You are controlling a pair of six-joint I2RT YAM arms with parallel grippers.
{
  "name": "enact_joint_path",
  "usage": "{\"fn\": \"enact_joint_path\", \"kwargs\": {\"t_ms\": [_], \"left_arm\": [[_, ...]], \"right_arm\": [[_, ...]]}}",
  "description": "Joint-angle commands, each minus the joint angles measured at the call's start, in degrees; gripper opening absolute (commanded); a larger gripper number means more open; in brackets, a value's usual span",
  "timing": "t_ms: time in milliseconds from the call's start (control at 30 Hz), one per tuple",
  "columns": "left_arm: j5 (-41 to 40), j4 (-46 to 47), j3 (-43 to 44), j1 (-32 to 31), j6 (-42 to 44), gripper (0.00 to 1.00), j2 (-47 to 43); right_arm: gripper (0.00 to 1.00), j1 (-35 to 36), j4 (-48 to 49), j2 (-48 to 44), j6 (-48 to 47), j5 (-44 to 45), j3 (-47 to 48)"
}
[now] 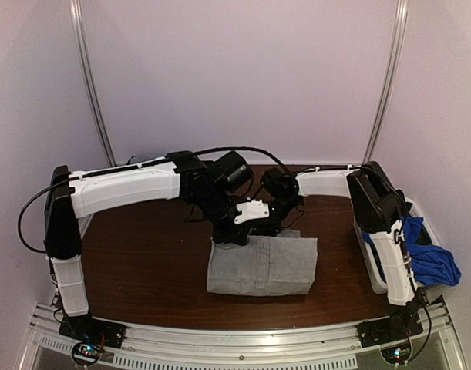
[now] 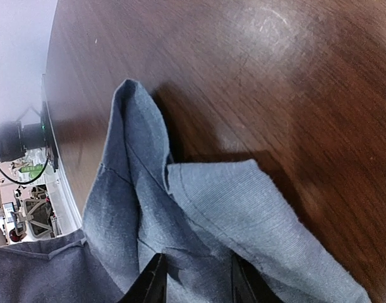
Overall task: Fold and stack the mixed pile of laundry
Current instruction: Fold the 2/3-rectangle-folded shirt at the center of the board.
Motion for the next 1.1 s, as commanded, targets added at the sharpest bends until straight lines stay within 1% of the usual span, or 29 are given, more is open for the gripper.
{"fn": "enact_joint_path", "kwargs": {"t_ms": [0,200,367,467,567,667,700,800,867,933,1033,1067], "left_arm": [[-2.20,0.90,5.29,2.74,2.80,0.01,4.35],[-4.05,3.04,7.00,5.78,3.47,0.01,8.05],[-8.98,6.94,5.47,5.90,4.24,0.04,9.09],[-9.91,9.25,4.37,5.94,4.67,0.06,8.96],[-9.63,12.63,2.92,5.90,4.44,0.08,8.59],[-11.32,15.29,2.16,6.03,3.64,0.12,8.85],[-11.74,16.21,1.80,6.25,2.76,0.16,8.85],[-16.38,18.78,1.68,8.21,-1.66,0.27,8.70],[-16.20,19.30,1.29,9.78,-5.34,0.33,7.77],[-12.92,21.14,-2.18,11.62,-9.23,0.43,3.83],[-2.49,28.60,-13.18,14.44,-16.39,0.64,-4.06],[1.39,31.13,-18.33,15.51,-19.47,0.65,-6.45]], "right_arm": [[0.37,0.72,-1.22,-1.28,-0.45,0.95,-2.63],[0.37,0.79,-0.67,-2.28,0.17,-1.64,-2.79],[0.38,0.53,-1.33,-2.64,0.27,-2.14,-1.02],[0.44,-1.35,-2.12,-3.60,1.29,-0.44,1.80],[0.50,-4.99,-1.98,-5.48,3.72,1.21,5.21],[0.54,-9.00,-1.70,-7.44,5.54,3.88,7.61],[0.55,-10.12,-1.05,-8.08,5.86,4.08,7.62],[0.55,-12.57,-0.75,-8.97,6.07,3.89,6.54],[0.54,-13.04,-2.39,-8.90,4.93,3.72,5.90],[0.53,-12.95,-2.52,-9.43,4.36,2.81,4.23],[0.53,-12.90,0.54,-12.02,5.22,1.16,-0.78],[0.54,-12.90,1.34,-12.69,5.42,1.00,-2.26]]}}
